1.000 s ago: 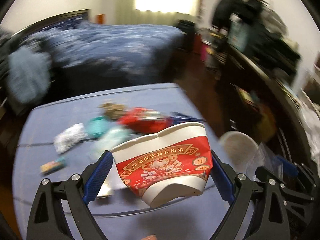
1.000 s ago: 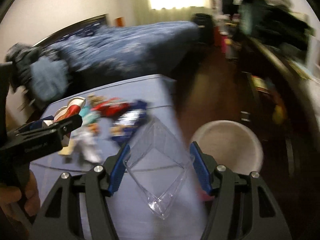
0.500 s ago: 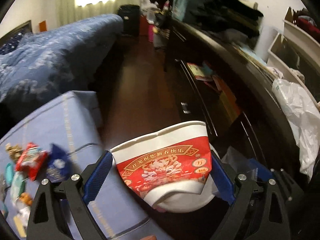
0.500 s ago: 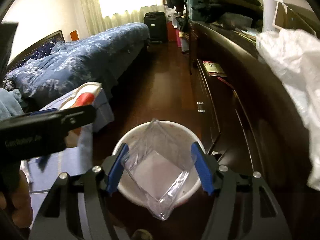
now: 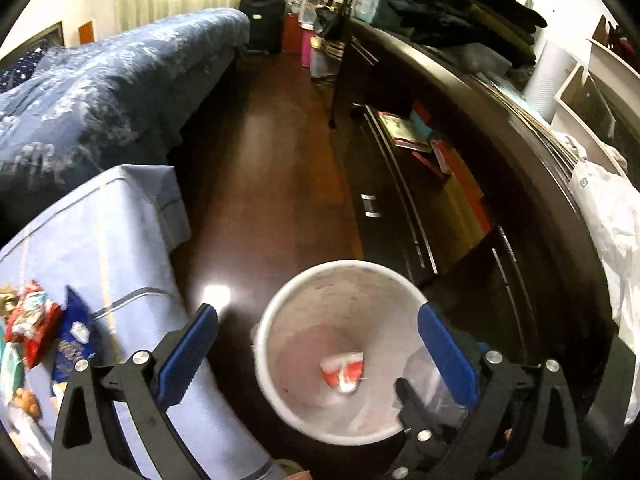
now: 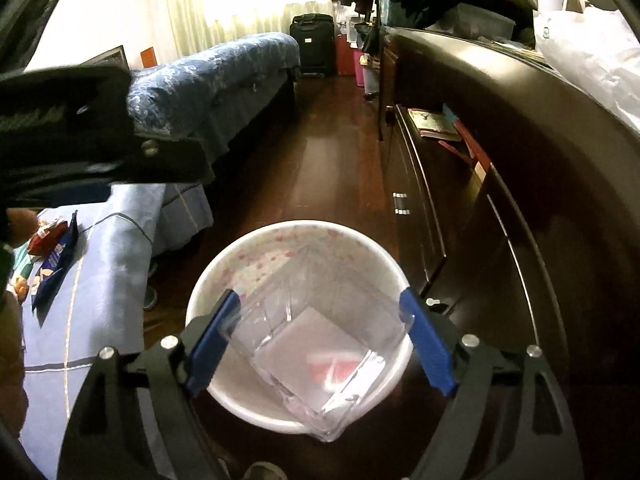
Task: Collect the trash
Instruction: 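Drop the cup and plastic box into the white wastebasket with both grippers, then grasp the yellow block with the left gripper while the right gripper grasps crumpled white paper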
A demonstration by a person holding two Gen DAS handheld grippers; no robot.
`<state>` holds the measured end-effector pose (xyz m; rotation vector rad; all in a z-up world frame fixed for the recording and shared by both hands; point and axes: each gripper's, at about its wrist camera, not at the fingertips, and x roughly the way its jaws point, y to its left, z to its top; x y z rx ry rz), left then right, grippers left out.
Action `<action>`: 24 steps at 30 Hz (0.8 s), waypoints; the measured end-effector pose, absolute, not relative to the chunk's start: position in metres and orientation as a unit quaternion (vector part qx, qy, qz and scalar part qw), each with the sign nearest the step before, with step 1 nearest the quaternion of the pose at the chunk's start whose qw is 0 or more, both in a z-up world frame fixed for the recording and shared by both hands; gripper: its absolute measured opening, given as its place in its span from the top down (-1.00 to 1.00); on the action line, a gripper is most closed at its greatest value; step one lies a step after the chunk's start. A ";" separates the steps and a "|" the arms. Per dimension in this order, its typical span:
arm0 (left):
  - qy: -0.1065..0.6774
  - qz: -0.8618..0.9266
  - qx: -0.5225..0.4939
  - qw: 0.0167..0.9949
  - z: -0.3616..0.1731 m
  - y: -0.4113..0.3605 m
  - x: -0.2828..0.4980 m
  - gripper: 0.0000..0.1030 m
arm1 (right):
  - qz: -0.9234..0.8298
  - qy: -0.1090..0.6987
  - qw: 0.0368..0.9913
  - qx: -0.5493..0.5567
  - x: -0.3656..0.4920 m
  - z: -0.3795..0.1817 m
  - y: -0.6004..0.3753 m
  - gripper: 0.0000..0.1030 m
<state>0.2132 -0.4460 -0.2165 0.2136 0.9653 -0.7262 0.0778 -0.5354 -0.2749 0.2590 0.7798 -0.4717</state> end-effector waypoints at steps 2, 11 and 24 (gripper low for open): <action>0.452 -0.333 0.099 0.822 -0.214 -0.435 0.212 -0.93 | -0.227 0.374 0.891 0.125 0.078 -0.274 -0.534 -0.62; 0.437 -0.274 0.075 0.854 -0.189 -0.358 0.209 -0.93 | -0.199 0.338 0.909 0.142 0.060 -0.243 -0.511 -0.69; 0.403 -0.148 0.020 0.903 -0.159 -0.196 0.210 -0.93 | -0.127 0.292 0.944 0.086 0.057 -0.181 -0.432 -0.82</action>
